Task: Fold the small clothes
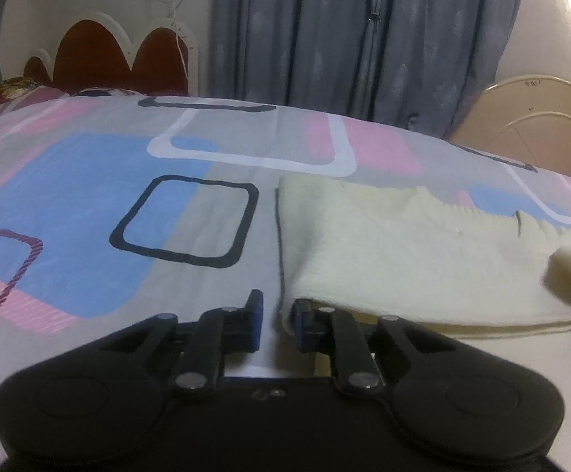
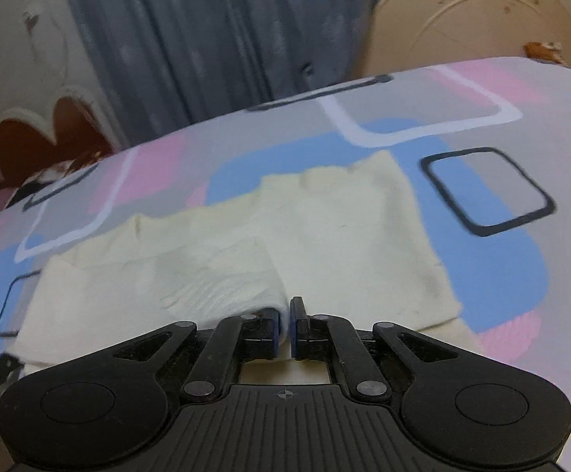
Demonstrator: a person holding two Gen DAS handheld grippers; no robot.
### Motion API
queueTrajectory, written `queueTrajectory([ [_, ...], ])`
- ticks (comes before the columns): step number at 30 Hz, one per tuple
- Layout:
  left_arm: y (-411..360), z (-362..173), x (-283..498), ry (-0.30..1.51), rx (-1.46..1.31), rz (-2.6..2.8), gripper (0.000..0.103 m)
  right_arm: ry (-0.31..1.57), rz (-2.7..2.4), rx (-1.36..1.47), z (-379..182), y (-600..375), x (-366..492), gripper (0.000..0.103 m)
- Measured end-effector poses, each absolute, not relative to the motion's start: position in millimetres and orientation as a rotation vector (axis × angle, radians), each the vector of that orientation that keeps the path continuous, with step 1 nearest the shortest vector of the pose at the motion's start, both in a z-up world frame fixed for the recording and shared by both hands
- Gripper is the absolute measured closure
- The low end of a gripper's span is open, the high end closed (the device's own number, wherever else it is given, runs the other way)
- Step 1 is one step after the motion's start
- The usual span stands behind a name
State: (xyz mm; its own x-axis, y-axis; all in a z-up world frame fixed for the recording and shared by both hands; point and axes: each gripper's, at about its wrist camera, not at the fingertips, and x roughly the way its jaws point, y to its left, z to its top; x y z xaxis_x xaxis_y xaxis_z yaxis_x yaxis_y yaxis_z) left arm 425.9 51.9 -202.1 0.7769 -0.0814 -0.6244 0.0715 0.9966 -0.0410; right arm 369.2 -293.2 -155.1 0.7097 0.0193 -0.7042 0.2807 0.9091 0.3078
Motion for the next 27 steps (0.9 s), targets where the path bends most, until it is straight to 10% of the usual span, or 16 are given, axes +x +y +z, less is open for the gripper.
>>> queueTrajectory([
  [27, 60, -194, 418, 0.739, -0.001, -0.088, 0.076, 0.838, -0.271, 0.343, -155, -324, 354, 0.100],
])
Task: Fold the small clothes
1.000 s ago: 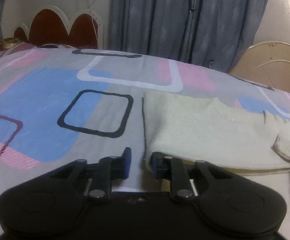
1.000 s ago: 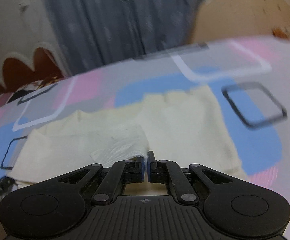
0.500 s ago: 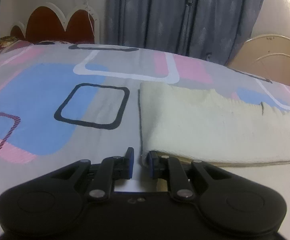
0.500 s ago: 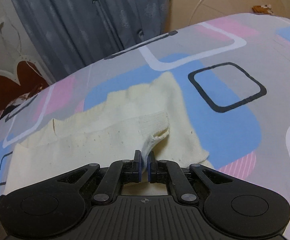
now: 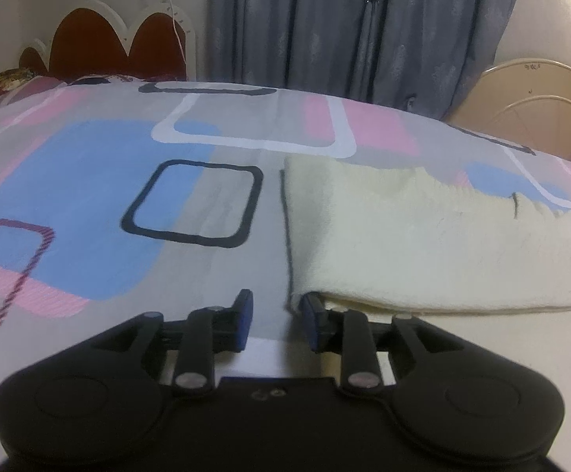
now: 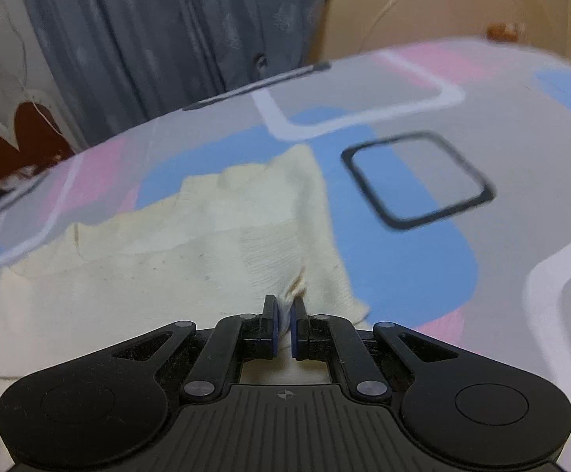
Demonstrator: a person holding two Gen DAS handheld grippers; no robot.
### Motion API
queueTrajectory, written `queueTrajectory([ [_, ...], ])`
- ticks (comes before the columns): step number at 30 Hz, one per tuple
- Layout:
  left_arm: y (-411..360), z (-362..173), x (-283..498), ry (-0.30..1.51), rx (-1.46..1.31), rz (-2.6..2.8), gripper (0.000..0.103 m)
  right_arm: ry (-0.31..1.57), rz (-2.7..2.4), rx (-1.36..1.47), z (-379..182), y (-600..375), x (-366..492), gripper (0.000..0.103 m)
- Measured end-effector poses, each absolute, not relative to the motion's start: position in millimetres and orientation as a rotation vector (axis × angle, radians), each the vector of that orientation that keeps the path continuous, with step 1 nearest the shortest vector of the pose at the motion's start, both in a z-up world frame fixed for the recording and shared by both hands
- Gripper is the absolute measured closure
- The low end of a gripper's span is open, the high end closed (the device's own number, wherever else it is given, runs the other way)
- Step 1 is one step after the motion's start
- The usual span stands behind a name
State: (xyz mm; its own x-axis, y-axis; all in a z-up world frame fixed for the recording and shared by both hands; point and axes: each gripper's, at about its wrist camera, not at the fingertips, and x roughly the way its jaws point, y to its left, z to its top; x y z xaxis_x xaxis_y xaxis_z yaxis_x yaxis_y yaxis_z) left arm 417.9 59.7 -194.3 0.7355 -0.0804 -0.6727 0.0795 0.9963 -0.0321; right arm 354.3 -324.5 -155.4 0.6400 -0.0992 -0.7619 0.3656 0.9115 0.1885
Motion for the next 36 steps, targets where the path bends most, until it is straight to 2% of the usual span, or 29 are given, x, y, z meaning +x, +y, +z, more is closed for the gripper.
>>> queueTrajectory([
  [9, 55, -157, 417, 0.639, -0.097, -0.149, 0.076, 0.718, -0.246, 0.247, -131, -313, 350, 0.100],
  [20, 19, -183, 478, 0.690, -0.062, -0.196, 0.076, 0.793, -0.182, 0.209, -150, -298, 398, 0.098],
  [22, 19, -195, 487, 0.745, -0.061, -0.200, 0.076, 0.806, -0.187, 0.175, -156, -296, 403, 0.077],
  [23, 24, -201, 490, 0.761, -0.087, -0.197, 0.076, 0.827, -0.196, 0.152, -162, -295, 404, 0.039],
  [24, 27, -202, 490, 0.752, -0.104, -0.196, 0.076, 0.843, -0.208, 0.139, -168, -296, 401, 0.021],
  [31, 32, -187, 480, 0.712, -0.094, -0.198, 0.077, 0.787, -0.197, 0.224, -164, -321, 383, 0.022],
  [32, 30, -187, 481, 0.711, -0.087, -0.193, 0.077, 0.787, -0.189, 0.237, -162, -323, 386, 0.024],
  [33, 29, -188, 482, 0.717, -0.085, -0.192, 0.077, 0.797, -0.173, 0.250, -164, -326, 388, 0.040],
  [35, 28, -190, 484, 0.733, -0.085, -0.189, 0.077, 0.817, -0.153, 0.266, -166, -326, 390, 0.056],
  [36, 28, -190, 483, 0.733, -0.082, -0.187, 0.077, 0.812, -0.153, 0.268, -166, -326, 390, 0.057],
])
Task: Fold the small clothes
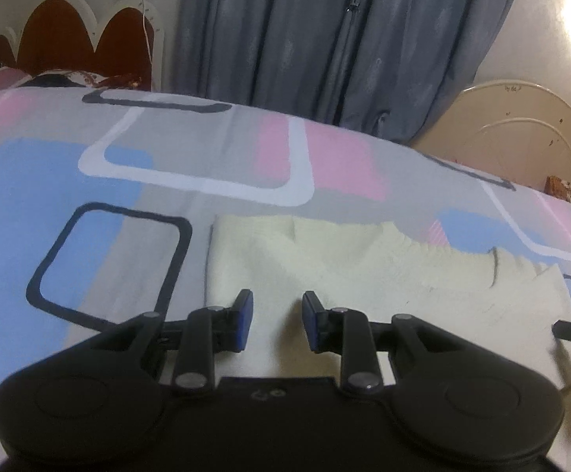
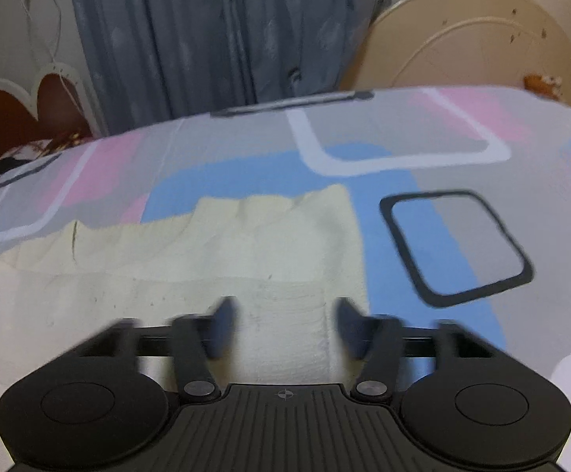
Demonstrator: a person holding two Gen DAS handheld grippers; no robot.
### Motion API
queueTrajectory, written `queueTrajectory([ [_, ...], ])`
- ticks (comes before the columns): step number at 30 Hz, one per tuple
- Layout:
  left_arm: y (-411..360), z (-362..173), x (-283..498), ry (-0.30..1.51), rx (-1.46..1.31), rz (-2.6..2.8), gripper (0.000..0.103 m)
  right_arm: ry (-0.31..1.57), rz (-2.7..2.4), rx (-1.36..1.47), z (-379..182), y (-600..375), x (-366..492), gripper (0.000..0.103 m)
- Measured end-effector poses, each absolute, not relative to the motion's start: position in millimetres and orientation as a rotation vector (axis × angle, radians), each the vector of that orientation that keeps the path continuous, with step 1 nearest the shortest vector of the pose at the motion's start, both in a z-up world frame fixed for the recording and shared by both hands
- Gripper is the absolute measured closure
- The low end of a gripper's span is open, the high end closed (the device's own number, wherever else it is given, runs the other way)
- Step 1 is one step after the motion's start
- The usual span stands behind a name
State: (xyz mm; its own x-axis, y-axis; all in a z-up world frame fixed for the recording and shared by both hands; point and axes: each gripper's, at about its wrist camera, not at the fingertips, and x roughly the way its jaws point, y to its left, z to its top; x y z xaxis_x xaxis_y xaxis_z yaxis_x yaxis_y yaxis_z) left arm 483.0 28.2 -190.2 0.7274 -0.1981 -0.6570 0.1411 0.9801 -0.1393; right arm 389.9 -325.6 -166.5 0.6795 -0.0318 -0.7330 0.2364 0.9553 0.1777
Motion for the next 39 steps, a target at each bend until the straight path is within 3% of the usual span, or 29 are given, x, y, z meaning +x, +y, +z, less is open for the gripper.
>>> queueTrajectory([
  [2, 28, -191, 483, 0.729, -0.071, -0.187, 0.077, 0.806, -0.154, 0.270, -166, -326, 389, 0.064],
  [3, 28, -192, 483, 0.727, -0.067, -0.187, 0.077, 0.805, -0.151, 0.279, -166, -327, 388, 0.079],
  [4, 28, -193, 484, 0.727, -0.066, -0.185, 0.077, 0.807, -0.144, 0.286, -166, -328, 388, 0.085],
  [7, 28, -192, 485, 0.727, -0.074, -0.179, 0.076, 0.815, -0.134, 0.288, -166, -329, 391, 0.087],
  [8, 28, -192, 485, 0.727, -0.077, -0.175, 0.075, 0.811, -0.130, 0.291, -166, -329, 391, 0.092],
  [22, 20, -187, 486, 0.700, -0.080, -0.186, 0.073, 0.813, -0.258, 0.107, -168, -322, 385, 0.094],
  [23, 19, -186, 486, 0.691, -0.075, -0.186, 0.073, 0.798, -0.265, 0.087, -164, -319, 384, 0.090],
  [24, 18, -184, 486, 0.684, -0.069, -0.187, 0.073, 0.773, -0.271, 0.087, -159, -318, 382, 0.072],
  [26, 14, -185, 490, 0.696, -0.059, -0.188, 0.073, 0.710, -0.278, 0.103, -150, -317, 378, 0.048],
  [39, 2, -197, 500, 0.757, 0.042, -0.124, 0.070, 0.829, -0.174, 0.139, -169, -318, 398, 0.047],
])
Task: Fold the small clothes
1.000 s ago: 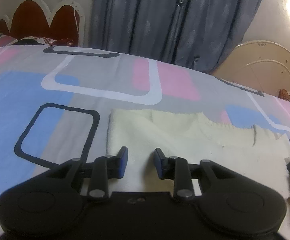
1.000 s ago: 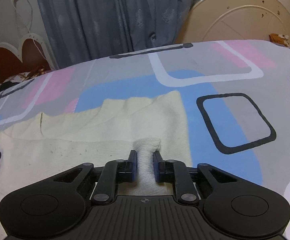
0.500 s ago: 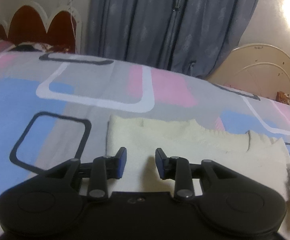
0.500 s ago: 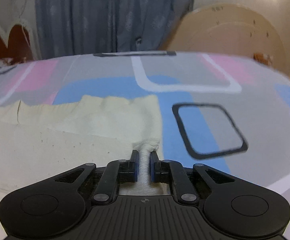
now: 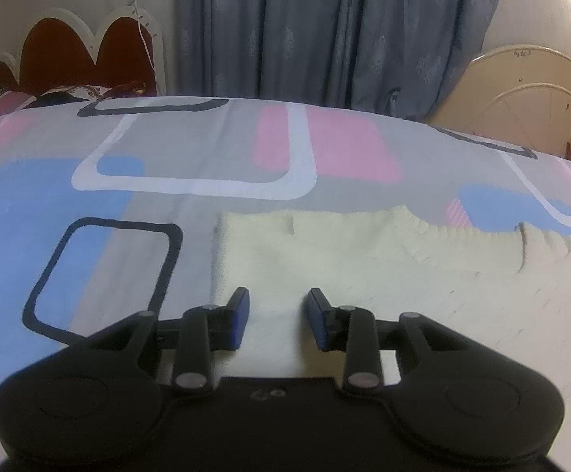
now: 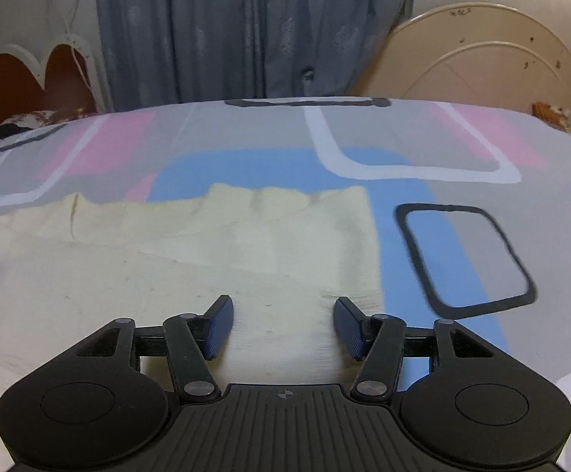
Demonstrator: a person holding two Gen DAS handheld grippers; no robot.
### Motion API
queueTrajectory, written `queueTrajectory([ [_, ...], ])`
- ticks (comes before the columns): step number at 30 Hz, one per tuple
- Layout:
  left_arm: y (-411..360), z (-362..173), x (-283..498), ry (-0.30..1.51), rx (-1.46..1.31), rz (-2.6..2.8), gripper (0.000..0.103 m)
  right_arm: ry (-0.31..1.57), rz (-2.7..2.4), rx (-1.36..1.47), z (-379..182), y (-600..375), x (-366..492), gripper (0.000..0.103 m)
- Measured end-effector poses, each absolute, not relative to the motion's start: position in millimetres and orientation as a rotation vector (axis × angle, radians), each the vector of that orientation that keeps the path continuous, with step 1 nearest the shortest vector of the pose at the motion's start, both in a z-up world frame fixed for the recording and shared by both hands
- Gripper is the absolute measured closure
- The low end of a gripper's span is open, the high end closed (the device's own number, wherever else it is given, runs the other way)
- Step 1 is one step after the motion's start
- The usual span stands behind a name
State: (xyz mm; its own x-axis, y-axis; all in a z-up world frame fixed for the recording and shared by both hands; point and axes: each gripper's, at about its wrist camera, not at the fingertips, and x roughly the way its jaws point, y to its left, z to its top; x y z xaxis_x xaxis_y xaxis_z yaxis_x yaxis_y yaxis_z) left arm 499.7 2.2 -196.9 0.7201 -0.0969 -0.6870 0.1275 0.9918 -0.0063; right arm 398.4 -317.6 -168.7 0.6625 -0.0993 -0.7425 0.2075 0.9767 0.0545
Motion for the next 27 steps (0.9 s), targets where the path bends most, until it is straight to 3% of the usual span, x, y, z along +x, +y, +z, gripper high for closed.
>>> queueTrajectory([
  [9, -5, -176, 466, 0.728, 0.050, -0.165, 0.072, 0.789, -0.127, 0.146, -145, -305, 378, 0.047],
  [18, -10, -192, 432, 0.763, 0.116, -0.176, 0.070, 0.855, -0.115, 0.110, -162, -296, 356, 0.047],
  [27, -21, -172, 367, 0.770, 0.087, -0.249, 0.071, 0.821, -0.010, 0.104, -133, -279, 295, 0.047],
])
